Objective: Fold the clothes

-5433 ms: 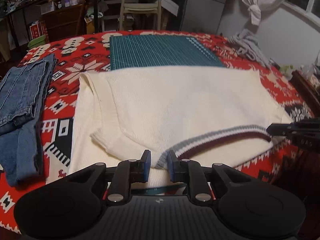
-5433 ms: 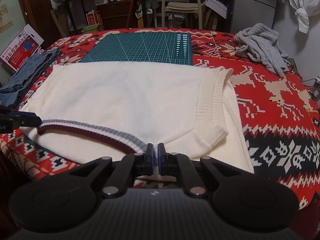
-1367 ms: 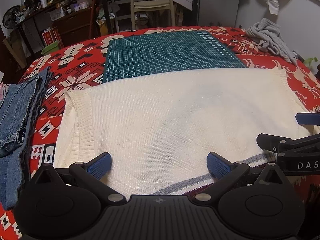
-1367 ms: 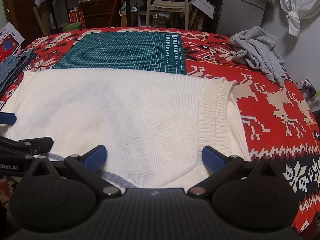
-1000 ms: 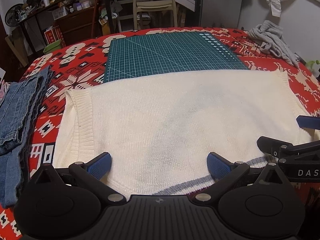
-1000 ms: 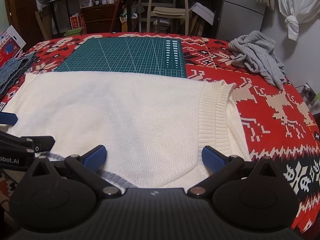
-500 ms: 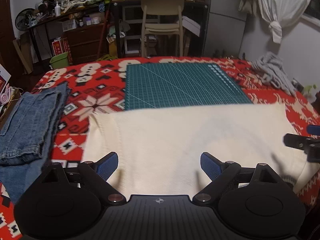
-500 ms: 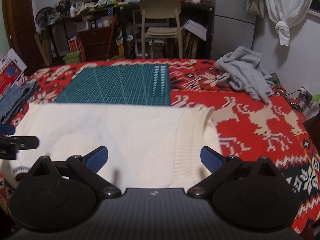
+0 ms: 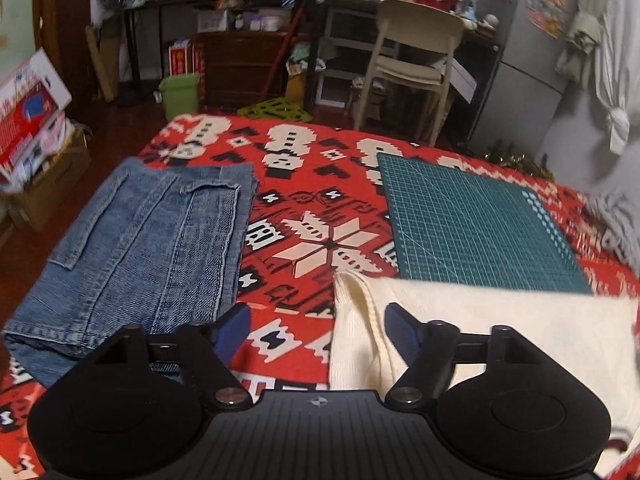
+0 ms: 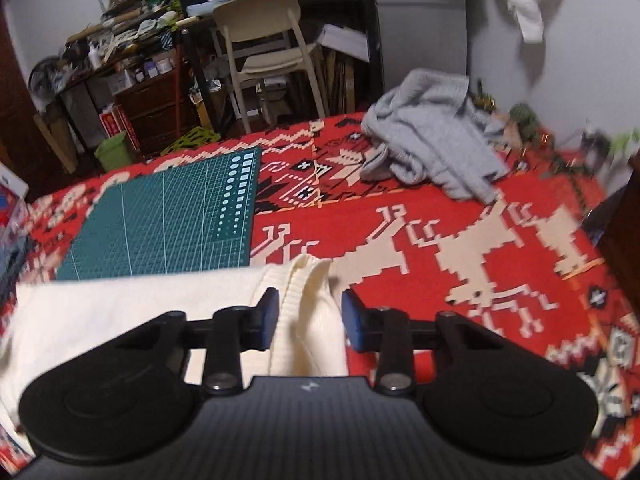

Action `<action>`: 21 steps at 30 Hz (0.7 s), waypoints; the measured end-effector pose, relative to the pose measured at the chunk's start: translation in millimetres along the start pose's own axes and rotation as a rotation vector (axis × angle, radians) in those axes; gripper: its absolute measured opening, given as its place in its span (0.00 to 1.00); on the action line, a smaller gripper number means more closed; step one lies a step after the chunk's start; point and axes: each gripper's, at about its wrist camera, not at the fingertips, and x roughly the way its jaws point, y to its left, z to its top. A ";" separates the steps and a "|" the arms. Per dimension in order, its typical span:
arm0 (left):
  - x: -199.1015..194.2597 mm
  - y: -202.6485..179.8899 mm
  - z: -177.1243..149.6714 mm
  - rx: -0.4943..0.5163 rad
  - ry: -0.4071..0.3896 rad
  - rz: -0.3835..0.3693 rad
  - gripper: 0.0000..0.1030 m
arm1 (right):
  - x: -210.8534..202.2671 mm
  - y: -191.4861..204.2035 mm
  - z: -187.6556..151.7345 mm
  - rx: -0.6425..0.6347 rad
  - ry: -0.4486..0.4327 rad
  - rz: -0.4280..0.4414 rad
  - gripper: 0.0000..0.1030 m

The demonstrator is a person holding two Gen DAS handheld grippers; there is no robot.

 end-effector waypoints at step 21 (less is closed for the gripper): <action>26.8 4.7 9.9 -0.035 0.053 -0.083 0.46 | 44.1 -8.8 16.2 0.081 0.054 0.037 0.23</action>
